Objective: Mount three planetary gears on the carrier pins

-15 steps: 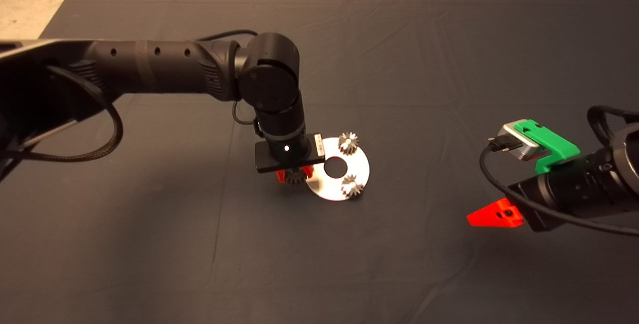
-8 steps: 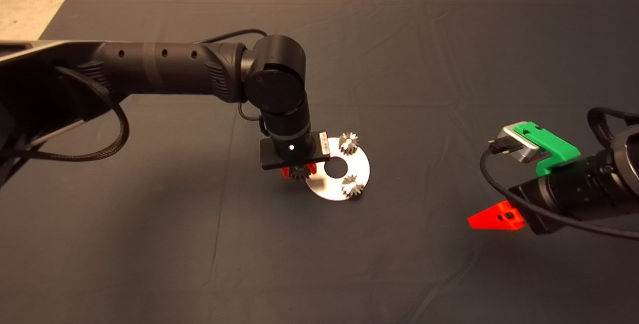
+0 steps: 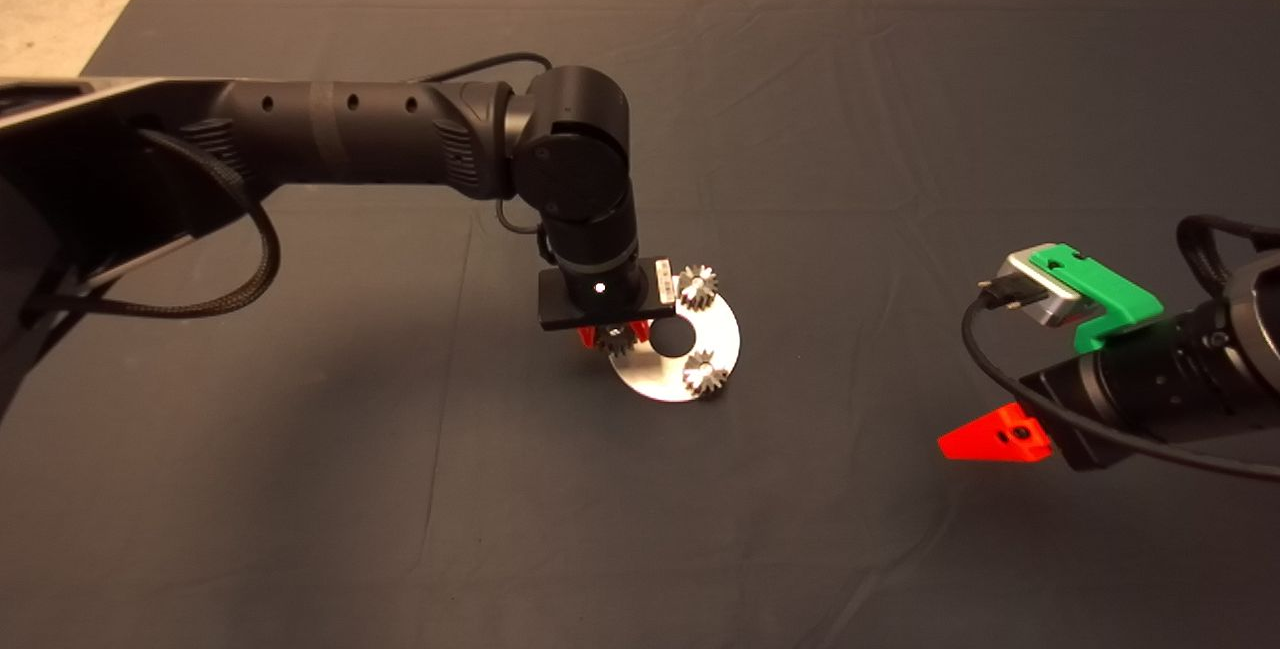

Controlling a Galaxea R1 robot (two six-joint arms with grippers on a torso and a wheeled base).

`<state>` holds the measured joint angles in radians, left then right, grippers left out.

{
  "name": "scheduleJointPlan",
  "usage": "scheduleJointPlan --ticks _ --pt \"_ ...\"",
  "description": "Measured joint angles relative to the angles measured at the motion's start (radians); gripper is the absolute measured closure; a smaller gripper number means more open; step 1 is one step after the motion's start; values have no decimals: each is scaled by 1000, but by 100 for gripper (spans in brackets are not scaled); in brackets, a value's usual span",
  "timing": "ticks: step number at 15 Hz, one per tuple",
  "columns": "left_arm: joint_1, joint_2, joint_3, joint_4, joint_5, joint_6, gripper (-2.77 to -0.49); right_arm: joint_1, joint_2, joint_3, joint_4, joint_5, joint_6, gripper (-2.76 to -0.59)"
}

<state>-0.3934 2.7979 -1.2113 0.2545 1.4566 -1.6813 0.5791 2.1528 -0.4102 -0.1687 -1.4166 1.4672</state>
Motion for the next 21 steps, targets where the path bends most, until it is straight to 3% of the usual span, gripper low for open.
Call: scheduleJointPlan --ticks 6,17,21 --pt "5 39 -58 1 -9 26 -78 0 0 0 0 -1 0 -273" --pt "7 13 -61 24 -9 49 -78 0 0 1 0 0 0 -273" --pt "7 -26 -51 23 -20 49 -78 0 0 1 0 0 0 -273"
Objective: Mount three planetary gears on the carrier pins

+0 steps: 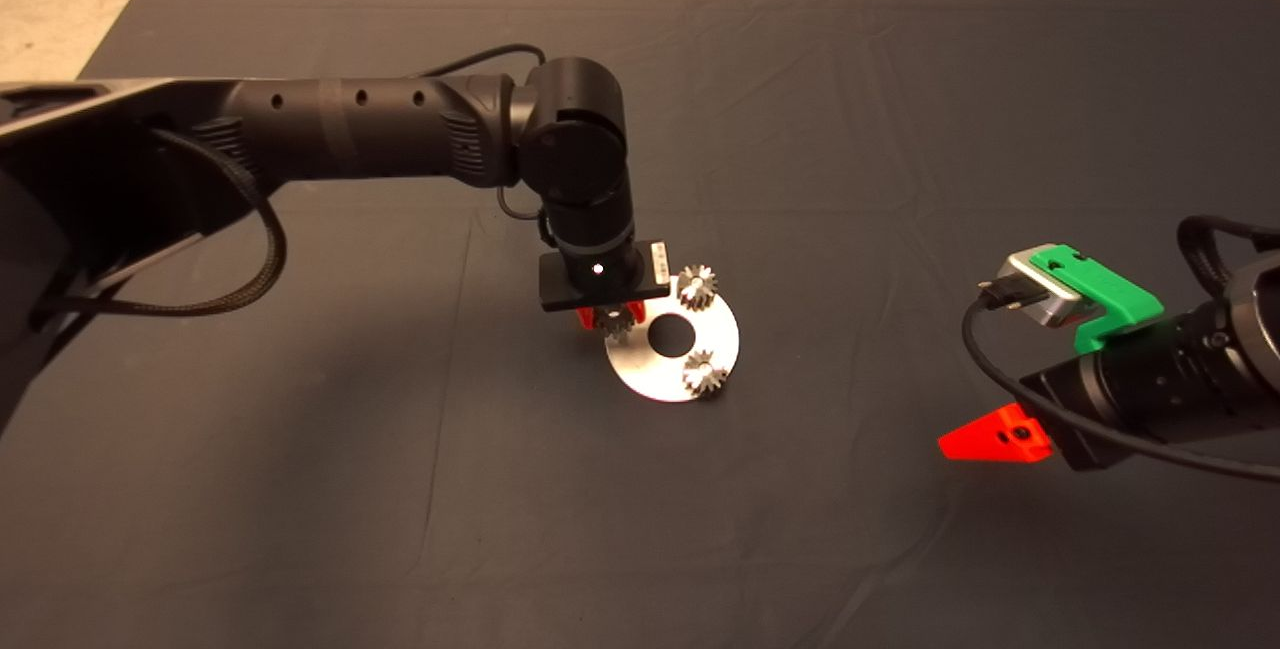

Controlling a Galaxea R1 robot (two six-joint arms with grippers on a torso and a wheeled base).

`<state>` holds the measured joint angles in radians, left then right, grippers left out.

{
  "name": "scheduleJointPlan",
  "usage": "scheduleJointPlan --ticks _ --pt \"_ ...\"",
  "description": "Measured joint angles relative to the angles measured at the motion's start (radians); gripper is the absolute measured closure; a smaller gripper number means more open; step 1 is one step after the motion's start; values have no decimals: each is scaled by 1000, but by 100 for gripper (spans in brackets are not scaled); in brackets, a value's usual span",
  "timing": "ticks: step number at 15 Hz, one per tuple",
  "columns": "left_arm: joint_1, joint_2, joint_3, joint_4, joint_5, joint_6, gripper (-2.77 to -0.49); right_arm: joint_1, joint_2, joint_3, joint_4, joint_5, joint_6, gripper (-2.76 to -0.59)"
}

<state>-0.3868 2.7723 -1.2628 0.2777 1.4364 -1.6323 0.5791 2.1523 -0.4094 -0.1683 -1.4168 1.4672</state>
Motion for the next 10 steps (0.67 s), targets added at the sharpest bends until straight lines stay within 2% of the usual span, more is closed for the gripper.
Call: scheduleJointPlan --ticks 4,9,10 --pt "-1 -2 9 5 11 -1 -78 0 0 0 0 1 0 -273" --pt "7 11 37 7 12 -4 -78 0 0 0 0 4 0 -273" --pt "7 12 45 7 11 -4 -78 0 0 0 0 9 0 -273"
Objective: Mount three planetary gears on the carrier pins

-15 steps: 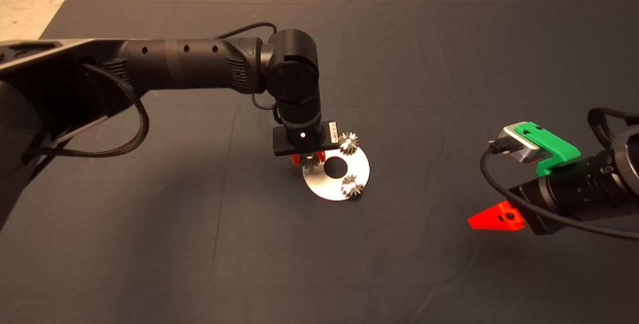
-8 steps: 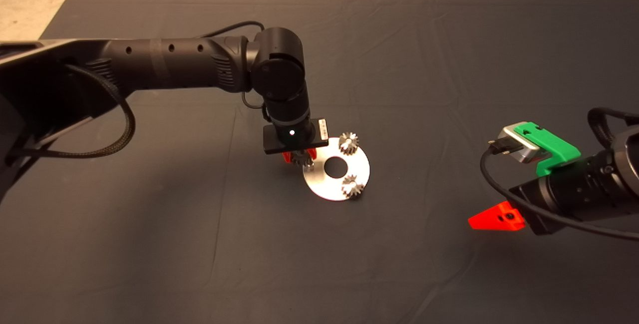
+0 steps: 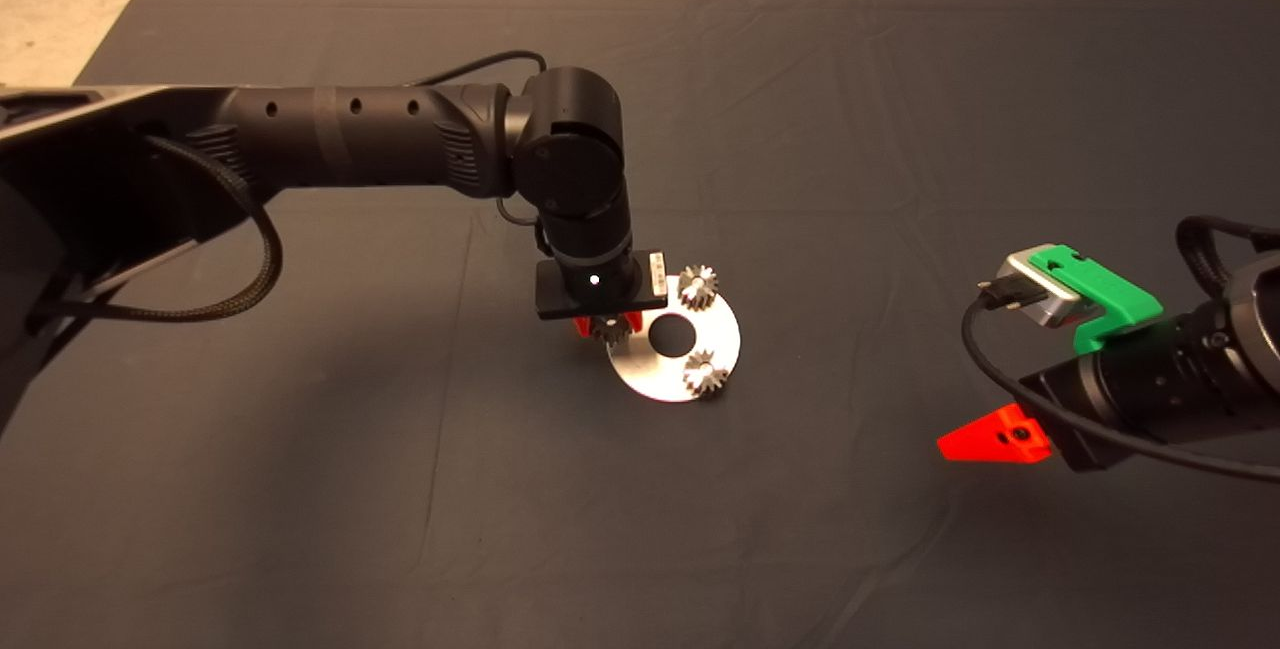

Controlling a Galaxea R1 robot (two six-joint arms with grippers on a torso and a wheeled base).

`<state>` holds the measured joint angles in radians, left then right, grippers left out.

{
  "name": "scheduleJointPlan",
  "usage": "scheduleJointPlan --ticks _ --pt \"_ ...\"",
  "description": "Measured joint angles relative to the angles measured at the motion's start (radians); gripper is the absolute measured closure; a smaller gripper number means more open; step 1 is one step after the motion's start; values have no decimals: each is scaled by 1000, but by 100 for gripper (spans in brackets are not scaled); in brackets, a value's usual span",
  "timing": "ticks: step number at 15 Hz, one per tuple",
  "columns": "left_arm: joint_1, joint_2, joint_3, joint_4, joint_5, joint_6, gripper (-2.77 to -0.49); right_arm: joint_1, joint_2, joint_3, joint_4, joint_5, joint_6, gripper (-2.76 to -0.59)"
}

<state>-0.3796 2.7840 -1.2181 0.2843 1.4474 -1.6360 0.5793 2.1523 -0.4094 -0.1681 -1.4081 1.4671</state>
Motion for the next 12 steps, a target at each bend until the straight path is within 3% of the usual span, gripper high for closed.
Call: scheduleJointPlan --ticks 3,12 --pt "0 0 8 -1 0 -4 -78 0 0 0 0 6 0 -273" --pt "0 5 6 -1 -9 4 -78 0 0 0 0 7 0 -273"
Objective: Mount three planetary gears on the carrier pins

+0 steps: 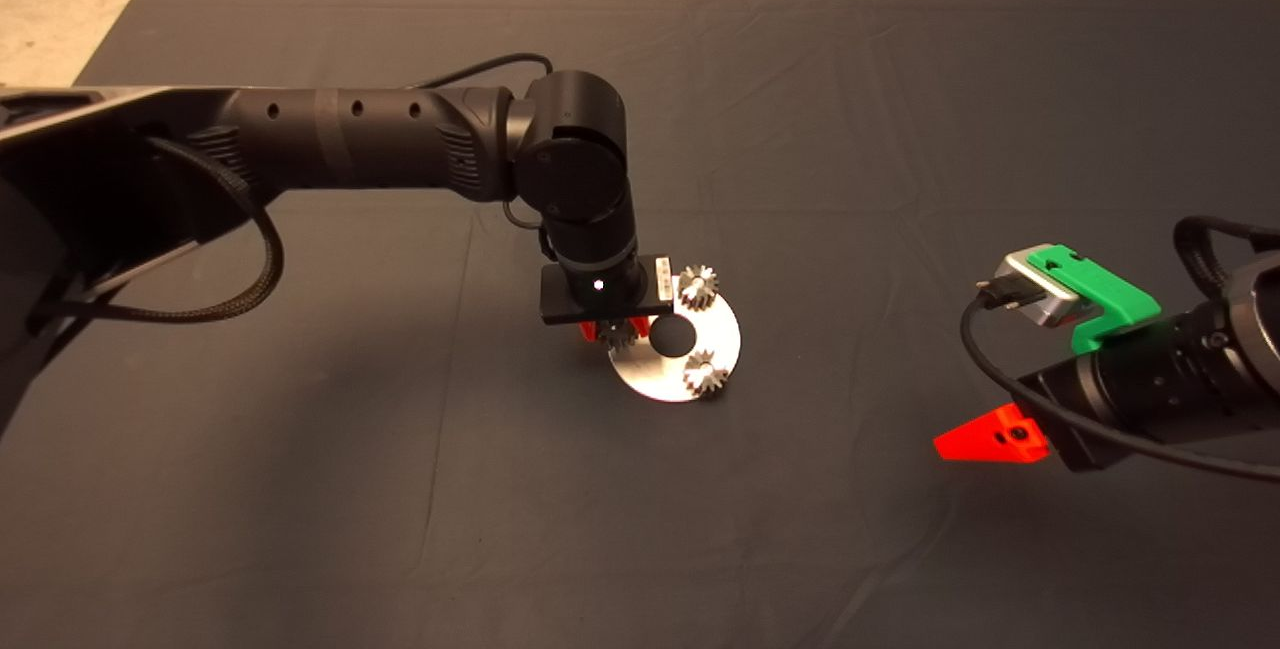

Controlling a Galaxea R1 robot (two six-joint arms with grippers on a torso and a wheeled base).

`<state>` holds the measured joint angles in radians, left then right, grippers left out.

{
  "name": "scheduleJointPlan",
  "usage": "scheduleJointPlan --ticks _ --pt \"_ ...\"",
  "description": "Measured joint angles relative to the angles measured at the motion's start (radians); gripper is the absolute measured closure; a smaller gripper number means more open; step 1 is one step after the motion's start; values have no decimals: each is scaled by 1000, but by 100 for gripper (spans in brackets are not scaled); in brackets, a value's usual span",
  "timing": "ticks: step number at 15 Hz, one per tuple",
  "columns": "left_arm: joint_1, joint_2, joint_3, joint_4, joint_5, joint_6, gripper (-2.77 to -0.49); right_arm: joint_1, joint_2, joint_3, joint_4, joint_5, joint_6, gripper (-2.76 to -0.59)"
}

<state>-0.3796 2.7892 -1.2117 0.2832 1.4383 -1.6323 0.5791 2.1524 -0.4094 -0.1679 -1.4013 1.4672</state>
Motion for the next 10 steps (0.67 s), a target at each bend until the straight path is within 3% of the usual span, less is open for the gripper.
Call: scheduleJointPlan --ticks 3,10 --pt "0 16 -25 0 -1 33 -78 0 0 0 0 1 0 -273" --pt "-3 17 -46 -5 -3 60 -78 0 0 0 0 3 0 -273"
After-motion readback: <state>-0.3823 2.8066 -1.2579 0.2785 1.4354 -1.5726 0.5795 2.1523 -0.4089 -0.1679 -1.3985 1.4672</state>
